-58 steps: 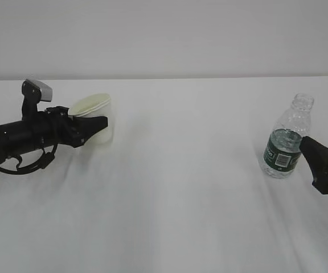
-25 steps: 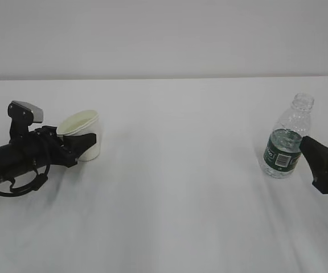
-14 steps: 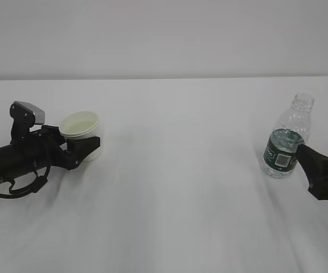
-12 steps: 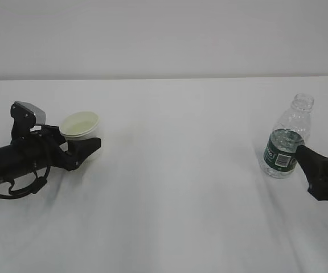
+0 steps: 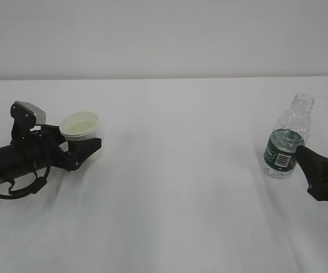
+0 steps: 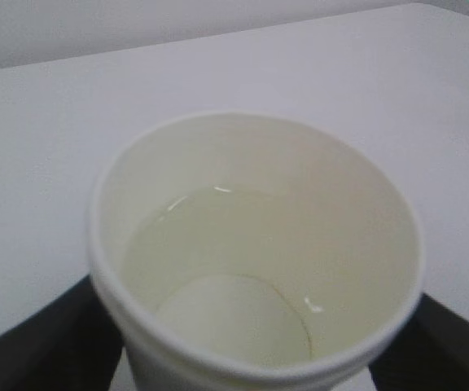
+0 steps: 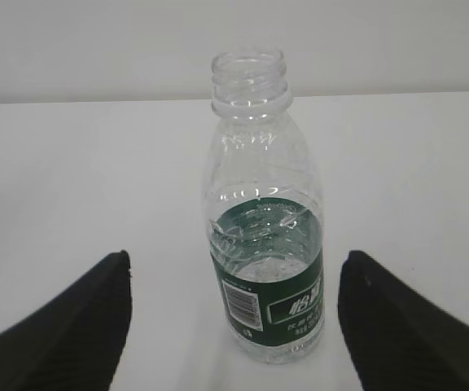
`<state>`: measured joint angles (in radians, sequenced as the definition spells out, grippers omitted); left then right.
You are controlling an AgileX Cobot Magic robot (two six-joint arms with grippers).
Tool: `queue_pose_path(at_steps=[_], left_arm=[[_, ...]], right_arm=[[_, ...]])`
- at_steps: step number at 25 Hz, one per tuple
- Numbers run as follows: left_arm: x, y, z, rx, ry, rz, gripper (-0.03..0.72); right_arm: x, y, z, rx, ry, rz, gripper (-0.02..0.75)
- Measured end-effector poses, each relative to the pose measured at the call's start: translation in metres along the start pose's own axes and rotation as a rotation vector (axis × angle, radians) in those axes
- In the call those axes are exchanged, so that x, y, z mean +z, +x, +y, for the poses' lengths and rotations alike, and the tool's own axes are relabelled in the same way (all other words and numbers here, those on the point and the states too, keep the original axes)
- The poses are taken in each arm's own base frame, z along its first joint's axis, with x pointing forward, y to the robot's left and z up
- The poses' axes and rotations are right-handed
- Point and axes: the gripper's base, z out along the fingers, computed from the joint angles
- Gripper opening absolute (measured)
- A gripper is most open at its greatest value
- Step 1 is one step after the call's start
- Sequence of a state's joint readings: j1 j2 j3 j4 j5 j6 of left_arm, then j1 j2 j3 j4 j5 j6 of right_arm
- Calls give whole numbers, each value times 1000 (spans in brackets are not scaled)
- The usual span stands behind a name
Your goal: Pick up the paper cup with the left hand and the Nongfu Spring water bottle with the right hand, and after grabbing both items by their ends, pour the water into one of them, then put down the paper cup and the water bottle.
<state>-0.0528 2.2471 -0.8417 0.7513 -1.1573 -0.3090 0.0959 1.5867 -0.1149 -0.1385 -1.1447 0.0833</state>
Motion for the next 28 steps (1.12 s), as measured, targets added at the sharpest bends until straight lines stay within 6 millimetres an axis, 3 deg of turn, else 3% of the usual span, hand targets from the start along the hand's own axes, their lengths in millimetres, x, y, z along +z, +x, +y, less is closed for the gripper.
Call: queue_pose_path(at_steps=[18,23,28], left_arm=[[-3,-18,-3,46,15,-21,629],[-12,-12,-11,22,15,15,630],[-22,-18,-17,21,7,20,630]], right_arm=[[0,0,1,-5,-11,1,592],[0,0,1,-6,-12,1,592],[0,0,1,-6,-13,1,592]])
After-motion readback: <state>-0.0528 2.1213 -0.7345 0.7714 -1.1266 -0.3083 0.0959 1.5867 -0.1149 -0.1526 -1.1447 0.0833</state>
